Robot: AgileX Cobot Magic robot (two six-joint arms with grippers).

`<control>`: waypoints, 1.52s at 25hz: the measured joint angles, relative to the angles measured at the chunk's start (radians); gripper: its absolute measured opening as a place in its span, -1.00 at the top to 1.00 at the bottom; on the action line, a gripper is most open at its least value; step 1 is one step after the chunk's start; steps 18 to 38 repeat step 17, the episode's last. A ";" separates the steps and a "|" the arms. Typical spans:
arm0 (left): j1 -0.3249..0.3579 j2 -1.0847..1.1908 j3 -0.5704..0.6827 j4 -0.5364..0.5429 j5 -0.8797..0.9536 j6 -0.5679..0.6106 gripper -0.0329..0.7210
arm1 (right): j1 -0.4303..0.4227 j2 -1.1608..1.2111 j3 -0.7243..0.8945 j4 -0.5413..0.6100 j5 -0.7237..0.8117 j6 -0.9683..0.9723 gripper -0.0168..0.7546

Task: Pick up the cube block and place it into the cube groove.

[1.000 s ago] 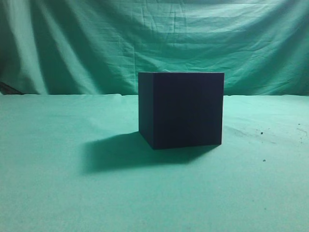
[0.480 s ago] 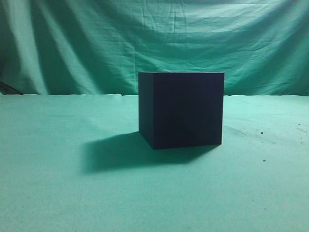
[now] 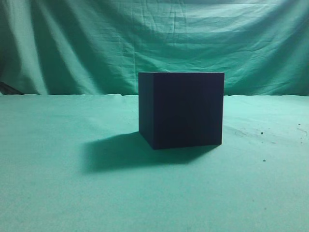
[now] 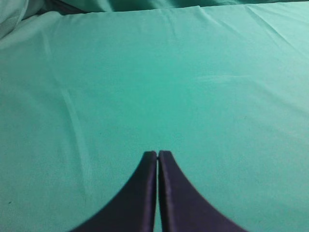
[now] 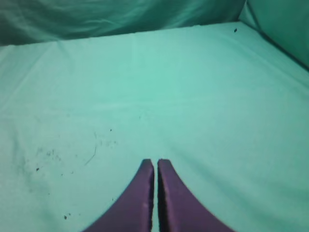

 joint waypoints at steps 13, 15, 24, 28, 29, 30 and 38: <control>0.000 0.000 0.000 0.000 0.000 0.000 0.91 | 0.000 0.000 0.001 0.013 0.016 0.000 0.96; 0.000 0.000 0.000 0.000 0.000 0.000 0.91 | 0.000 0.000 0.001 0.013 0.016 0.000 0.96; 0.000 0.000 0.000 0.000 0.000 0.000 0.91 | 0.000 0.000 0.001 0.013 0.016 0.000 0.96; 0.000 0.000 0.000 0.000 0.000 0.000 0.91 | 0.000 0.000 0.001 0.013 0.016 0.000 0.96; 0.000 0.000 0.000 0.000 0.000 0.000 0.91 | 0.000 0.000 0.001 0.013 0.016 0.000 0.96; 0.000 0.000 0.000 0.000 0.000 0.000 0.91 | 0.000 0.000 0.001 0.013 0.016 0.000 0.96; 0.000 0.000 0.000 0.000 0.000 0.000 0.91 | 0.000 0.000 0.001 0.013 0.016 0.000 0.96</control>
